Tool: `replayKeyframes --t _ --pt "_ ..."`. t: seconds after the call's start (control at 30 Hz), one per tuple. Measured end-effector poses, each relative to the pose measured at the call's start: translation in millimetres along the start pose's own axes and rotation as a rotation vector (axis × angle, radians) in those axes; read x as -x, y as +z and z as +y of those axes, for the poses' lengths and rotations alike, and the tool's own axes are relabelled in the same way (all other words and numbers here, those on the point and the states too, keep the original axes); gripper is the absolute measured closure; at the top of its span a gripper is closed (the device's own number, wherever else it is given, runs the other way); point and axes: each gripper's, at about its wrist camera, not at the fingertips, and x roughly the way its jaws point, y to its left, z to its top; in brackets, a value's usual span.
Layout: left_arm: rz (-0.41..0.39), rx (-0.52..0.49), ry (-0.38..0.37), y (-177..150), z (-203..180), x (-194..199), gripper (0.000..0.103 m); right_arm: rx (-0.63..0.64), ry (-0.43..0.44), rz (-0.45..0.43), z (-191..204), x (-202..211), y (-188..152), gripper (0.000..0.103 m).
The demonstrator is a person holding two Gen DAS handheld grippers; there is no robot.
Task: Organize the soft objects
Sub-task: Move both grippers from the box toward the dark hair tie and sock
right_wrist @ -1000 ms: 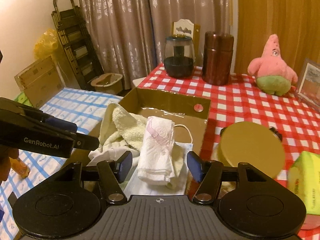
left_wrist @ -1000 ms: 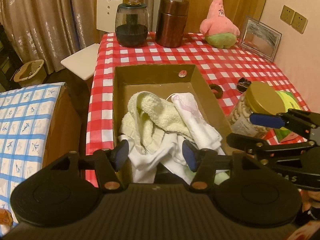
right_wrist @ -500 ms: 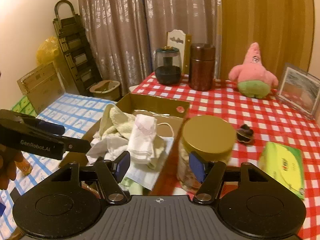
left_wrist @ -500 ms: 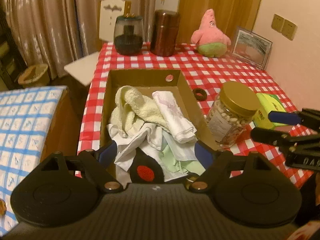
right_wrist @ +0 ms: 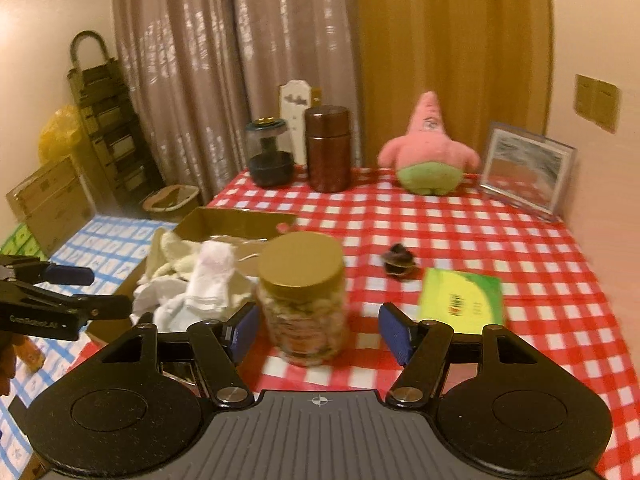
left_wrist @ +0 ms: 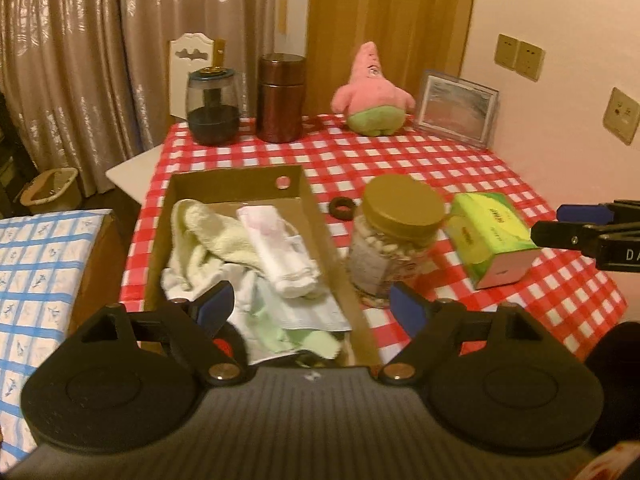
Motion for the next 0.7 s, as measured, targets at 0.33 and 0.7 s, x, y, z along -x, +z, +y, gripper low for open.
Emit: replayKeyframes --t 0.33,0.7 --pt "0.015 -0.004 -0.048 13.0 -17.1 4.7 0.02 -0.013 -0.033 -0.011 -52.7 31.0 -0.8 0.037" --pt "0.029 -0.039 -0.1 31.0 -10.4 -18.6 0.021 0.02 -0.022 0.021 -91.3 28.1 -1.4 0.037"
